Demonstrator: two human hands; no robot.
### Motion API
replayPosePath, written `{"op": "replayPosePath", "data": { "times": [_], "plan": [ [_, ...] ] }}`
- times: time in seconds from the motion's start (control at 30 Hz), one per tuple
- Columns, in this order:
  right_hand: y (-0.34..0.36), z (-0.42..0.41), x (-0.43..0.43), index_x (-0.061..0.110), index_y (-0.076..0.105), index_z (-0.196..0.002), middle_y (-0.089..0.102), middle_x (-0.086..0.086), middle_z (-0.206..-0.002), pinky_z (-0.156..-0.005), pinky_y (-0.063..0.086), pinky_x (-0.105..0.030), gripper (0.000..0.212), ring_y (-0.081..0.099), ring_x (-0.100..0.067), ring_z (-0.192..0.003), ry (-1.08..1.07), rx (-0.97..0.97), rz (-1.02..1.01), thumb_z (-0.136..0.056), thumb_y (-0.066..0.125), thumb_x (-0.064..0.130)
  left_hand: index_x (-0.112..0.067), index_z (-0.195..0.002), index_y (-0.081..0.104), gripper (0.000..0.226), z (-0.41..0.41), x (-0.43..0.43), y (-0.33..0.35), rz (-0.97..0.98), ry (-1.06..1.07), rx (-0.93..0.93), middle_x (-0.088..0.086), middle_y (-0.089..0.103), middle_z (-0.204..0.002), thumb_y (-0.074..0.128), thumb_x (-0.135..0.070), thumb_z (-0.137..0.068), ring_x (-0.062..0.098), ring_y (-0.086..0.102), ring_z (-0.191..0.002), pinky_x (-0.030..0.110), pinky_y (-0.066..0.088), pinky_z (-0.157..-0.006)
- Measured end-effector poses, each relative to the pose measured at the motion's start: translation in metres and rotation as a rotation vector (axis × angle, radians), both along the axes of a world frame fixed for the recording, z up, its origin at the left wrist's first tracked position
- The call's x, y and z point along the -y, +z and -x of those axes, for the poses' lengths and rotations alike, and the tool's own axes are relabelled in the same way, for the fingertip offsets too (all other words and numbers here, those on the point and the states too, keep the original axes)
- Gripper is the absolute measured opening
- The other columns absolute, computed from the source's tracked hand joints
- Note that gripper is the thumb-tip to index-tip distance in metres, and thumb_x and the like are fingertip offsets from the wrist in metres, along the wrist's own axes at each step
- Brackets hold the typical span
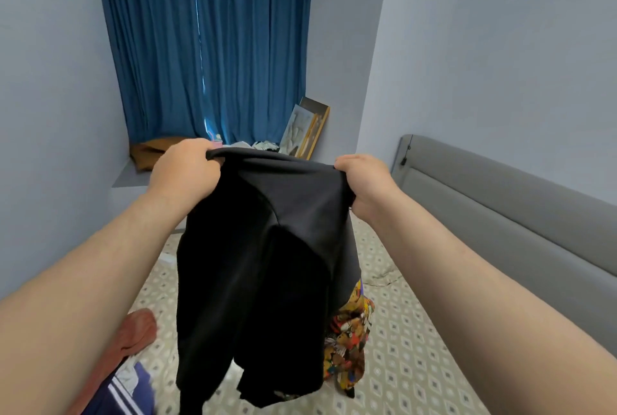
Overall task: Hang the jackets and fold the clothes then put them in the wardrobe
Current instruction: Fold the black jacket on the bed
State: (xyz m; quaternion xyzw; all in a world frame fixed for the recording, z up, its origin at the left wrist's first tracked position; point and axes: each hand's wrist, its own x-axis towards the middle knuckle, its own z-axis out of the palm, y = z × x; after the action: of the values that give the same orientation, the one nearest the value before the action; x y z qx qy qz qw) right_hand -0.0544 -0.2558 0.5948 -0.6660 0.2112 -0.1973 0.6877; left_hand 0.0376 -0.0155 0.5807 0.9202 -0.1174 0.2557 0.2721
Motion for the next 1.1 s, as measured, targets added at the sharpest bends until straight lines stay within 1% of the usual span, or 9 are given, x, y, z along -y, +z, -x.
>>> {"op": "replayPosePath", "data": {
  "times": [0.17,0.27,0.37,0.47,0.6,0.77,0.87,1.0,1.1],
  "plan": [
    [0.010,-0.006,-0.013,-0.001,0.064,-0.099,0.063,-0.013,-0.088,-0.047,0.054,-0.024,0.021,0.064,-0.018,-0.067,0.041,0.154,-0.435,-0.098,0.044,-0.005,-0.009,-0.079,0.063,0.021,0.055,0.024,-0.016,0.351,-0.083,0.344,0.012,0.061,-0.084,0.052,-0.025,-0.085,0.032,0.052,-0.083,0.037,0.040,-0.075],
    [0.015,-0.008,-0.020,-0.005,0.057,-0.119,0.061,-0.021,-0.107,-0.051,0.059,-0.029,0.027,0.064,-0.026,-0.086,0.068,0.187,-0.527,-0.101,0.038,-0.005,-0.007,-0.061,0.057,0.068,0.103,0.052,-0.045,0.380,-0.231,-0.029,0.004,0.059,-0.056,0.035,-0.068,-0.080,0.025,0.057,-0.063,0.039,0.045,-0.063],
    [0.020,-0.007,-0.028,-0.006,0.052,-0.129,0.059,-0.024,-0.124,-0.051,0.060,-0.031,0.031,0.064,-0.030,-0.099,0.109,0.168,-0.531,-0.103,0.035,-0.003,-0.018,-0.066,0.058,0.072,0.109,0.070,-0.083,0.339,-0.271,-0.372,-0.010,0.063,-0.062,0.038,-0.088,-0.065,0.019,0.062,-0.069,0.039,0.051,-0.069],
    [0.024,-0.006,-0.029,-0.007,0.049,-0.132,0.058,-0.025,-0.127,-0.055,0.060,-0.034,0.032,0.062,-0.033,-0.107,0.134,0.176,-0.542,-0.103,0.036,-0.004,-0.030,-0.110,0.058,0.053,0.095,0.072,-0.109,0.372,-0.304,-0.574,-0.012,0.063,-0.105,0.067,-0.064,-0.070,0.020,0.063,-0.102,0.033,0.048,-0.079],
    [0.023,-0.001,-0.023,-0.006,0.051,-0.120,0.059,-0.024,-0.119,-0.082,0.057,-0.043,0.027,0.062,-0.036,-0.111,0.161,0.208,-0.570,-0.098,0.035,-0.009,-0.022,-0.082,0.057,0.017,0.071,0.071,-0.109,0.468,-0.333,-0.406,0.000,0.064,-0.089,0.052,-0.012,-0.096,0.022,0.062,-0.089,0.029,0.039,-0.066],
    [0.024,0.005,-0.010,-0.004,0.053,-0.109,0.058,-0.023,-0.114,-0.085,0.055,-0.042,0.024,0.062,-0.034,-0.102,0.135,0.234,-0.561,-0.096,0.035,-0.013,-0.022,-0.093,0.054,0.010,0.046,0.068,-0.072,0.485,-0.463,-0.535,0.003,0.061,-0.093,0.060,-0.021,-0.085,0.023,0.061,-0.088,0.044,0.055,-0.074],
    [0.027,0.004,-0.012,-0.006,0.053,-0.117,0.057,-0.024,-0.119,-0.080,0.059,-0.038,0.026,0.061,-0.034,-0.111,0.157,0.244,-0.542,-0.095,0.040,-0.012,-0.028,-0.123,0.054,0.051,0.047,0.081,-0.080,0.469,-0.523,-0.648,-0.006,0.063,-0.115,0.075,-0.035,-0.077,0.019,0.060,-0.108,0.036,0.051,-0.088],
    [0.032,0.004,0.002,-0.004,0.055,-0.115,0.061,-0.023,-0.118,-0.080,0.062,-0.037,0.023,0.067,-0.032,-0.103,0.106,0.233,-0.425,-0.093,0.052,-0.007,-0.033,-0.108,0.061,0.011,0.035,0.084,-0.071,0.986,-0.408,-0.503,-0.005,0.066,-0.107,0.053,-0.029,-0.100,0.020,0.060,-0.110,0.036,0.047,-0.094],
    [0.024,0.008,0.016,0.001,0.056,-0.117,0.059,-0.021,-0.128,-0.086,0.057,-0.037,0.024,0.063,-0.031,-0.109,0.070,0.051,-0.142,-0.095,0.059,0.008,-0.028,-0.094,0.064,0.018,0.020,0.070,-0.035,0.742,-0.482,-0.193,-0.007,0.065,-0.092,0.050,-0.018,-0.100,0.004,0.059,-0.090,0.010,0.044,-0.080]
  ]
}}
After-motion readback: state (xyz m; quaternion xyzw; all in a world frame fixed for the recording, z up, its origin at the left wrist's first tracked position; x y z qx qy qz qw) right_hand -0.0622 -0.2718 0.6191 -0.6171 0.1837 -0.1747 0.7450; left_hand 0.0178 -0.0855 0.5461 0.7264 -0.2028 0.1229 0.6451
